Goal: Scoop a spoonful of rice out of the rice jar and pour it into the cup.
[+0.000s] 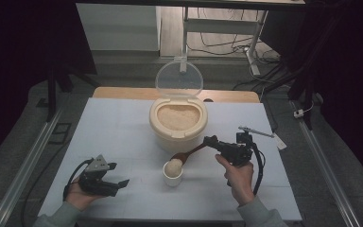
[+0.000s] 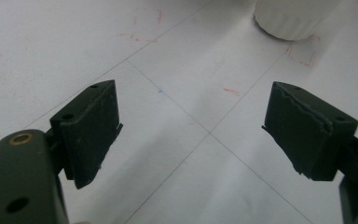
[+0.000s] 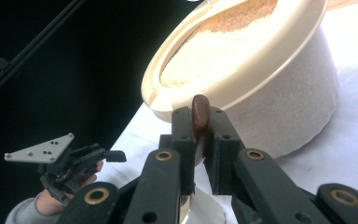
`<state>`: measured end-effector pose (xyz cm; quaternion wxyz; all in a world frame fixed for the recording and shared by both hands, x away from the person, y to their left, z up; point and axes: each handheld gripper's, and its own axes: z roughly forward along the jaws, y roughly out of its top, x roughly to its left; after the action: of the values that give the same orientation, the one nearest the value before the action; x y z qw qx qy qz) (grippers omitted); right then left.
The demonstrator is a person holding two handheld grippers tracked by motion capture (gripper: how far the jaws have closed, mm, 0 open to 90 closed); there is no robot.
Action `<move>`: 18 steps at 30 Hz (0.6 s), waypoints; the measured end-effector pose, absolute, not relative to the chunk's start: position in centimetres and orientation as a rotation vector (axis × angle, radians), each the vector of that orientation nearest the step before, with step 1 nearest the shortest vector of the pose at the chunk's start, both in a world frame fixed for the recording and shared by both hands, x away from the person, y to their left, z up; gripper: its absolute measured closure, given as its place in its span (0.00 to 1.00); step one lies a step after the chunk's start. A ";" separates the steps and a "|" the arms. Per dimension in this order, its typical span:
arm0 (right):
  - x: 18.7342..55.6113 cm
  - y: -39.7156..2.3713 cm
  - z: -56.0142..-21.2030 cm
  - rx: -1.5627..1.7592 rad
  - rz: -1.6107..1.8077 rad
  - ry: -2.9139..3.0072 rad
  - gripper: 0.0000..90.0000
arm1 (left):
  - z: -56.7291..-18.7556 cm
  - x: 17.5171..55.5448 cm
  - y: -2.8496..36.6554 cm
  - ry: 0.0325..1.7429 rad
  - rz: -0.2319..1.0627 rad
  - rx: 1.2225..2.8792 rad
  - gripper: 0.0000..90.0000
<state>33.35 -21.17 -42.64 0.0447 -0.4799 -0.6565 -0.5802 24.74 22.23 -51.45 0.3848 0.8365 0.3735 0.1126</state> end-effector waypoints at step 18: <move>32.6 -21.1 -42.0 -1.355 -1.858 -2.089 0.93 | -51.5 24.8 22.2 0.952 0.286 2.135 0.20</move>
<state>32.59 -21.10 -41.96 0.0176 -0.4361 -0.6723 -0.5979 24.80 22.18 -51.50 0.3832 0.8374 0.3733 0.1120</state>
